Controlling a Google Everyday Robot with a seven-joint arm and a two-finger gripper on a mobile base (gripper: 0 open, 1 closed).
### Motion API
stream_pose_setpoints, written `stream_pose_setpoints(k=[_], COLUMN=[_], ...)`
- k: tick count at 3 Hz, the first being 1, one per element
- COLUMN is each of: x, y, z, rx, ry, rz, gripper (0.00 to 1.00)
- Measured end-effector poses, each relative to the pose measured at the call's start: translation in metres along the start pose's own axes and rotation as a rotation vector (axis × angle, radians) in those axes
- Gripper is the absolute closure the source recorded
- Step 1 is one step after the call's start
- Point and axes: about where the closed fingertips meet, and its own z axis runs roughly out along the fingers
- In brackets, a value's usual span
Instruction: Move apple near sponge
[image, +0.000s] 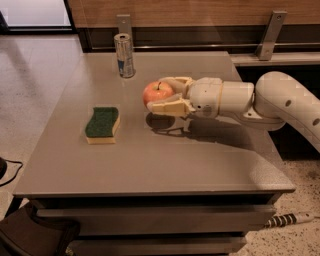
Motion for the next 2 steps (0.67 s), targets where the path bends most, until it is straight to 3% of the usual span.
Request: stream_pose_setpoints(k=[1,2], x=[0.013,0.029], y=[0.019,0.04], z=[0.008,0.016], rx=[-0.047,-0.129], ry=[0.003,-0.009], rz=[0.018,0.0], gripper=[1.0,1.0])
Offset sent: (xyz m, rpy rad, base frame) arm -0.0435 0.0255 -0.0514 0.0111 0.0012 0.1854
